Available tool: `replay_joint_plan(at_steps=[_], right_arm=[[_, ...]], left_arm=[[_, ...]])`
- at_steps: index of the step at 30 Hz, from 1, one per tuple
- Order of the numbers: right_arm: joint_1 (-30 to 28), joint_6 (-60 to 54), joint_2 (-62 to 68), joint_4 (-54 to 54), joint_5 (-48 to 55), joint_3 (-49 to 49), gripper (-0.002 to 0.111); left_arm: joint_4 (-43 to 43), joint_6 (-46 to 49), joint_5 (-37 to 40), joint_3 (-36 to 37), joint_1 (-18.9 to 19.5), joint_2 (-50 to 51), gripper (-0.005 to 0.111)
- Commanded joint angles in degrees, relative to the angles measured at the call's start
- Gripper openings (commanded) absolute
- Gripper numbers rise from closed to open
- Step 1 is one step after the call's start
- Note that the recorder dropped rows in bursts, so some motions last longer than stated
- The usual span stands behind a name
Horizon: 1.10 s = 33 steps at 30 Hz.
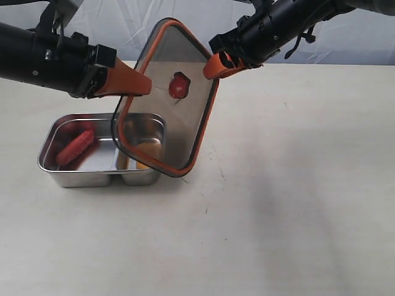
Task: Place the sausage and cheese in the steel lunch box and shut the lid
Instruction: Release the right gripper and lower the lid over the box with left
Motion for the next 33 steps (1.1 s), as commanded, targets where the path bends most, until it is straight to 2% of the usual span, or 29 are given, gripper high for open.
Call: replay_joint_plan(at_steps=[1,7,17,19,22,24,27,29,33], right_arm=[[0.49,-0.28,-0.66,2.19,1.67,-0.02,0.047],[-0.26,-0.28,-1.96,0.74,-1.39,-0.02,0.043],[-8.29,-0.28,-8.78,-0.46,-0.35,-0.02,0.043],[-9.58,-0.28,-9.63,-1.39,0.53,-0.02,0.043],[-9.86,-0.28,-9.89,-3.40,0.53,-0.02,0.043],[-9.86,-0.28,-9.89,-3.40,-0.26,-0.02,0.043],[-9.86,-0.28,-9.89,-3.40,-1.62,-0.02,0.043],[-9.86,-0.28,-9.89,-3.70,-1.74,-0.02,0.043],[-9.86,-0.57,-9.89,-4.19,-1.74,-0.02,0.043]], left_arm=[[0.34,0.85,1.09,-1.28,-0.13,0.20,0.000],[5.10,0.68,-2.38,-2.53,-0.06,-0.12,0.000],[14.48,-0.72,-9.33,-8.71,0.10,-3.19,0.000],[22.17,-0.72,-11.01,-10.99,0.10,-4.17,0.000],[41.16,-1.91,-12.78,-12.97,-0.07,-6.54,0.000],[50.48,-1.79,-12.81,-12.97,-0.04,-7.65,0.000],[58.63,-1.80,-12.76,-12.70,-0.39,-8.51,0.000],[64.34,-1.64,-12.33,-12.70,-2.70,-8.65,0.000],[78.70,-4.52,-11.86,-12.70,-11.49,-8.65,0.000]])
